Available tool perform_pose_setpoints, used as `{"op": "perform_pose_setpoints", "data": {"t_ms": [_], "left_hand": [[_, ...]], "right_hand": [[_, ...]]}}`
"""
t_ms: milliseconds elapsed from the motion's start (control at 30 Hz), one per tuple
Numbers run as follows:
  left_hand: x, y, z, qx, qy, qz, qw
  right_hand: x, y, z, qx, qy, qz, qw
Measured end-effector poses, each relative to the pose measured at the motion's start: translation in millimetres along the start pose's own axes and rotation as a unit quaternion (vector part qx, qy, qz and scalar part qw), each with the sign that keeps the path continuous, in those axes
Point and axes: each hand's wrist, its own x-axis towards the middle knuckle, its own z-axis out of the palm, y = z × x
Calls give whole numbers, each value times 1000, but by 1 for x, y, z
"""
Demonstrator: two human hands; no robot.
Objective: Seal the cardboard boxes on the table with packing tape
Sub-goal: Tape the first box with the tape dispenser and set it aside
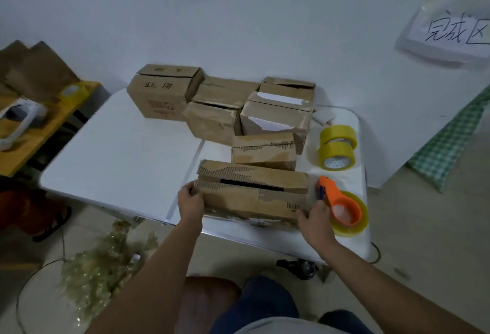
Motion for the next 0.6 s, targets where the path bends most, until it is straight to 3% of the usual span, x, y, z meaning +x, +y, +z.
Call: {"op": "perform_pose_setpoints", "data": {"t_ms": [133, 233, 333, 433, 500, 600], "left_hand": [[22, -4, 8, 48, -19, 10, 999], [33, -2, 16, 197, 3, 121, 973], [30, 1, 28, 373, -26, 326, 868], [26, -2, 42, 469, -199, 457, 730], [23, -8, 47, 484, -282, 438, 703], [18, -18, 47, 505, -309, 411, 694]], "right_hand": [[12, 0, 6, 48, 3, 46, 998], [13, 2, 6, 70, 56, 50, 995], [11, 4, 7, 100, 71, 42, 992], [19, 15, 6, 98, 96, 41, 990], [26, 31, 2, 55, 103, 50, 992], [38, 62, -7, -44, 112, 74, 990]]}}
